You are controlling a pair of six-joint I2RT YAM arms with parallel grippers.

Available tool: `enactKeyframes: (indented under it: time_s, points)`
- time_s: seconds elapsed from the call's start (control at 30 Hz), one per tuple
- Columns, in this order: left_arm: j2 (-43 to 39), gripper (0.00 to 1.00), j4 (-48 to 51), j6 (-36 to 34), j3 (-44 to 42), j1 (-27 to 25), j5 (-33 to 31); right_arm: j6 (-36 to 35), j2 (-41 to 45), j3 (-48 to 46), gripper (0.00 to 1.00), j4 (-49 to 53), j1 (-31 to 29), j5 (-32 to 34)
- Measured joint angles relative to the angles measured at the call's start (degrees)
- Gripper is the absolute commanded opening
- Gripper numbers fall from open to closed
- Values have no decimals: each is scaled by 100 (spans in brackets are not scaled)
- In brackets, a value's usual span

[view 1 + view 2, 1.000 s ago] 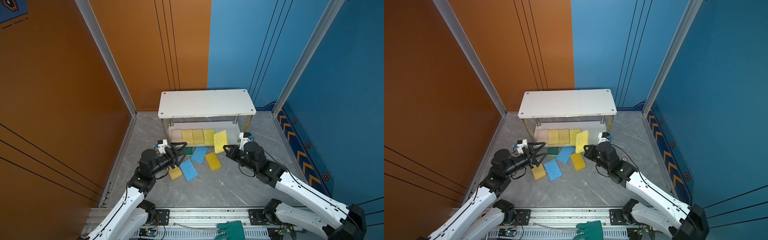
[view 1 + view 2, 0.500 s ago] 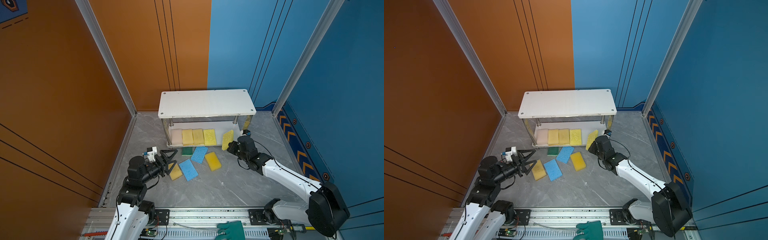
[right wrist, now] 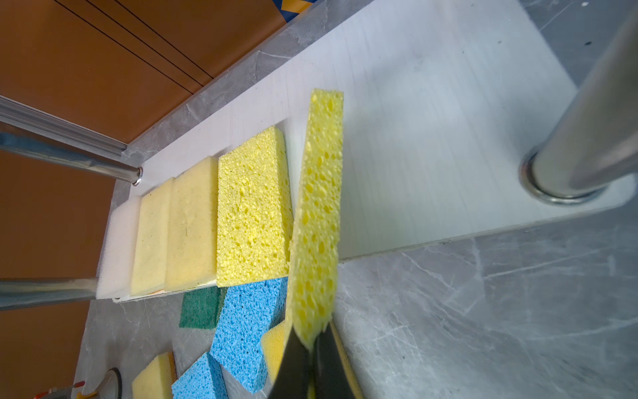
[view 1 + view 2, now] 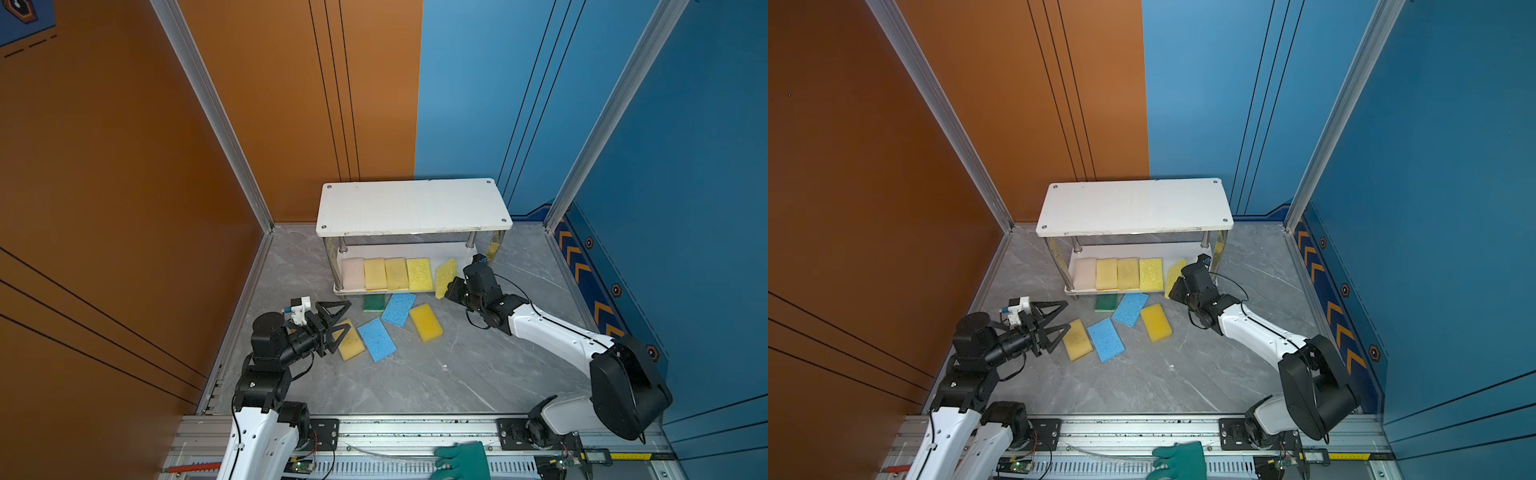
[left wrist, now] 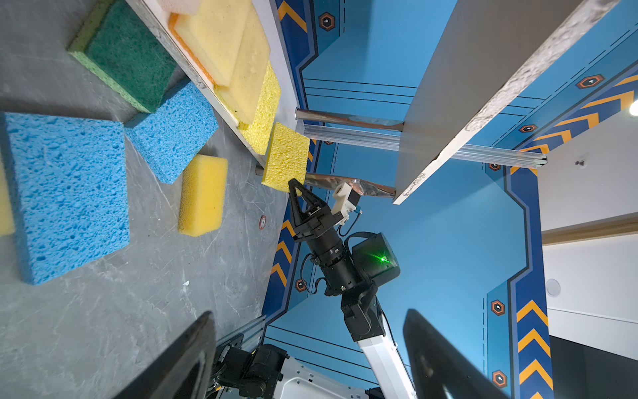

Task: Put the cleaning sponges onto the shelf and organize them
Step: 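Push the yellow cellulose sponge against the row on the lower shelf with the right gripper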

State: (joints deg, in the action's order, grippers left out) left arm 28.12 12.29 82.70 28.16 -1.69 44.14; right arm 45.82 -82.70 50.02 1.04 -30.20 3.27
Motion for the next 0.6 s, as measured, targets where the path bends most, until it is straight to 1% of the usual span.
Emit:
enactKeyframes:
  time_s: [0.13,0.23,0.3,0.6]
  points:
    - [0,85,0,0,0,131,120,-2,-114,103,1,46,0,114]
    - [0,85,0,0,0,210,201,-20,-240,162,4,52,20,170]
    - [0,90,2,0,0,264,260,-22,-345,197,5,87,33,197]
    - [-11,91,2,2,0,507,487,-22,-616,321,7,114,66,304]
